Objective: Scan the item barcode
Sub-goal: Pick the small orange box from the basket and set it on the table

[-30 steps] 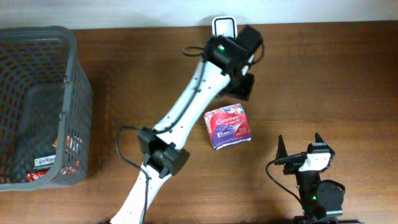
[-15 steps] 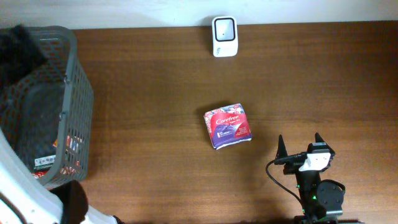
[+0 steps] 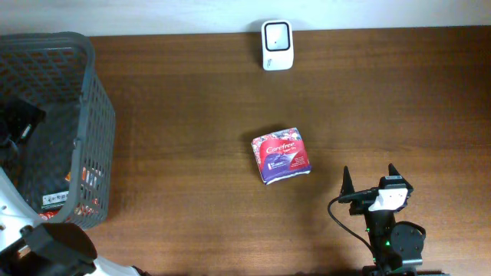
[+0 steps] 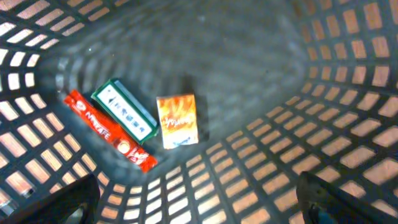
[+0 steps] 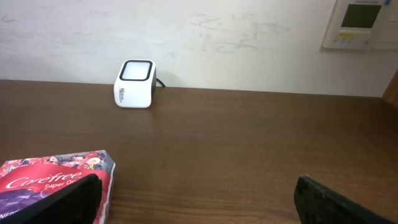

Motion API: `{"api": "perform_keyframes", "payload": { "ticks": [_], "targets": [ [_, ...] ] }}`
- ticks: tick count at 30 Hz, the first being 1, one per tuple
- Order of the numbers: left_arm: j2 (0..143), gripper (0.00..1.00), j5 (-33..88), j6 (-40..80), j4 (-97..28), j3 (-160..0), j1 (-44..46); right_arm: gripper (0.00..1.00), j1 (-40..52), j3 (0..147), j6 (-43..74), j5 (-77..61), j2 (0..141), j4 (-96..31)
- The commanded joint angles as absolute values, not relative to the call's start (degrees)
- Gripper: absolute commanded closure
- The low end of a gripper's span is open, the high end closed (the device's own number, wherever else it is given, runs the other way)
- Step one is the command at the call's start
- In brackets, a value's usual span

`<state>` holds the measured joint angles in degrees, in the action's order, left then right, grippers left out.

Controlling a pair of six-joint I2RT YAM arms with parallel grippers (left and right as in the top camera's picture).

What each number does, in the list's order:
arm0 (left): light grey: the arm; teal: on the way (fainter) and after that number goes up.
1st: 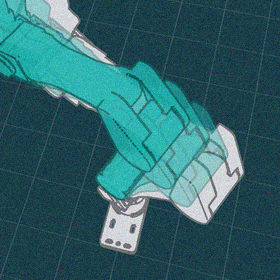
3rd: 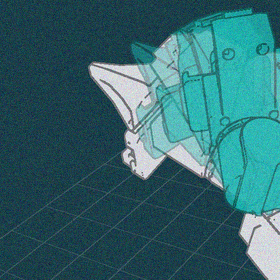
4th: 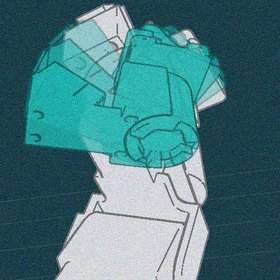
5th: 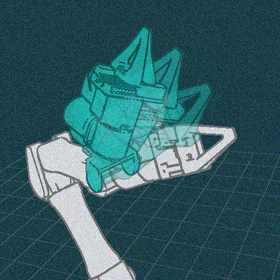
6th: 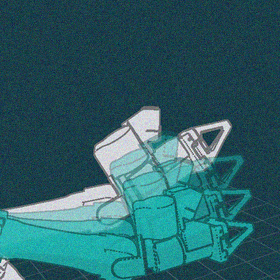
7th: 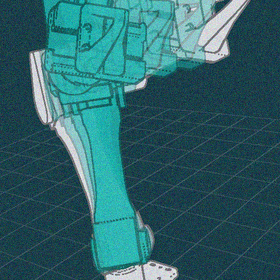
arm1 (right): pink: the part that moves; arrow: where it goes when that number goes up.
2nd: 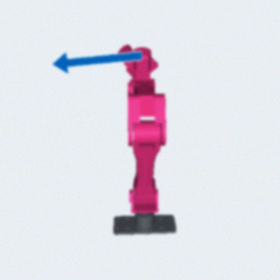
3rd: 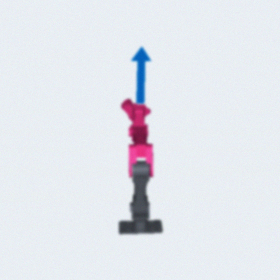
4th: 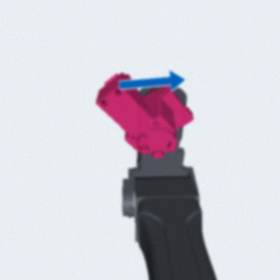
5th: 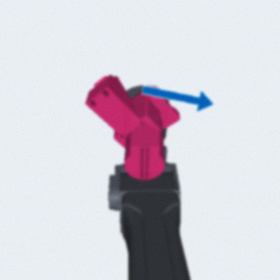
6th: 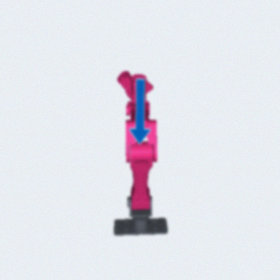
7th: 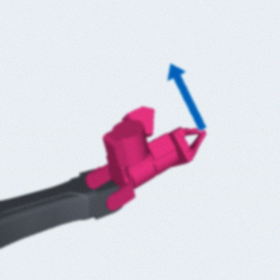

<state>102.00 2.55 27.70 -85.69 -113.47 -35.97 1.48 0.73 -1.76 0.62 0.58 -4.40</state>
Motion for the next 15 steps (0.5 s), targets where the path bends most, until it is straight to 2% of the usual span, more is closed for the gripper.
{"api": "perform_keyframes", "payload": {
  "ticks": [1,4,5,8,10,15],
  "targets": [
    [101.78,0.08,1.21,30.65,-83.22,-106.69,-36.01,0.02,1.52,0.32,-1.69,1.1,0.21,-4.71],
    [101.82,0.1,-1.76,33.91,-76.71,-98.13,-36.03,0.02,1.52,0.32,-1.69,1.1,0.21,-4.71],
    [101.89,0.23,-1.76,34.15,-74.28,-95.35,-36.01,0.02,1.52,0.32,-1.69,1.1,0.21,-4.71],
    [102.0,0.31,-1.69,36.51,-69.95,-88.55,-36.01,0.02,1.52,0.32,-1.69,1.1,0.21,-4.71],
    [102.0,0.51,-1.1,36.49,-65.17,-83.64,-36.01,0.02,1.52,0.32,-1.69,1.1,0.21,-4.71],
    [102.21,0.53,-1.32,36.51,-60.34,-79.46,-36.01,0.01,1.52,0.32,-1.69,1.1,0.21,-4.71]
  ]
}}
